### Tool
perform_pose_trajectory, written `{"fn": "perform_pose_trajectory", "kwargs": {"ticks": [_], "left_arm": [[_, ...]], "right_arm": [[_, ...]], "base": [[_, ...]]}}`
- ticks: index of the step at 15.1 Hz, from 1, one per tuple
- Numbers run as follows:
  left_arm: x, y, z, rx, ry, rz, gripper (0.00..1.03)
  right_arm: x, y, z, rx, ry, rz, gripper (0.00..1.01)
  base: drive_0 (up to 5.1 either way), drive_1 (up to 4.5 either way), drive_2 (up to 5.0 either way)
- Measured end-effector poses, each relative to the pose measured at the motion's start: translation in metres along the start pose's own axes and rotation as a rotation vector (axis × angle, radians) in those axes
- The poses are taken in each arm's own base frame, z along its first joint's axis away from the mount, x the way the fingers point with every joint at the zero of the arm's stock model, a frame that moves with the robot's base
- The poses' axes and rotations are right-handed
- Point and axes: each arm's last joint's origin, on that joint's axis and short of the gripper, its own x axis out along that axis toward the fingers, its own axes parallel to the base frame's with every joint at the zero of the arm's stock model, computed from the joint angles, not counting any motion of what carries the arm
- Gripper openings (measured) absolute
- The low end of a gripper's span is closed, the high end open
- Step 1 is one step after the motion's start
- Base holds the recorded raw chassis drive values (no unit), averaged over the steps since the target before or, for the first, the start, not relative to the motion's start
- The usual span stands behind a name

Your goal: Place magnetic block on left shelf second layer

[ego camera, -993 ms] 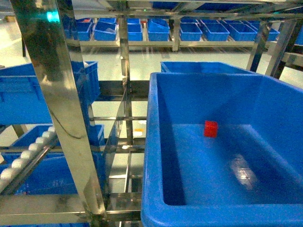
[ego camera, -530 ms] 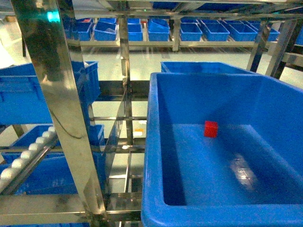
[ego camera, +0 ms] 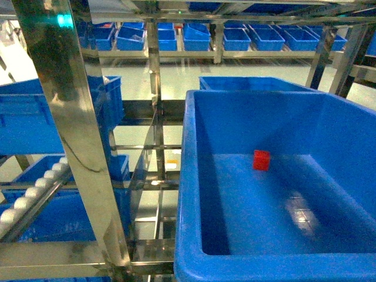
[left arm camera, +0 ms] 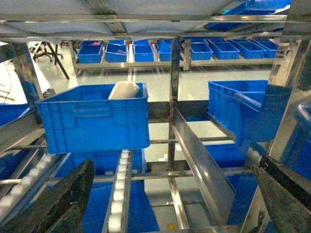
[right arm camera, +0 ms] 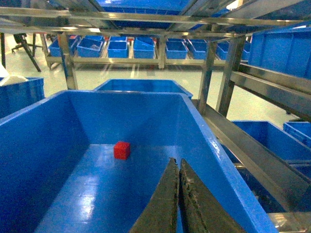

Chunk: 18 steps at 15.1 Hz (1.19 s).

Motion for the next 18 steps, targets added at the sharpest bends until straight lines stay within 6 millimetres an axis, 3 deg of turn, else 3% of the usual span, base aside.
{"fn": "perform_pose_trajectory", "kwargs": {"ticks": [15, 16, 18], "left_arm": [[0.0, 0.0, 0.0, 0.0, 0.001, 0.0, 0.98], [0.0, 0.0, 0.0, 0.0, 0.0, 0.0, 0.98], [0.0, 0.0, 0.0, 0.0, 0.001, 0.0, 0.98]], "right_arm": [[-0.028, 0.0, -0.002, 0.001, 0.0, 0.0, 0.02], [-0.028, 0.0, -0.003, 0.001, 0.006, 0.0, 0.04], [-0.028, 0.0, -0.003, 0.001, 0.005, 0.0, 0.28]], "base": [[0.0, 0.0, 0.0], [0.0, 0.0, 0.0], [0.0, 0.0, 0.0]]}}
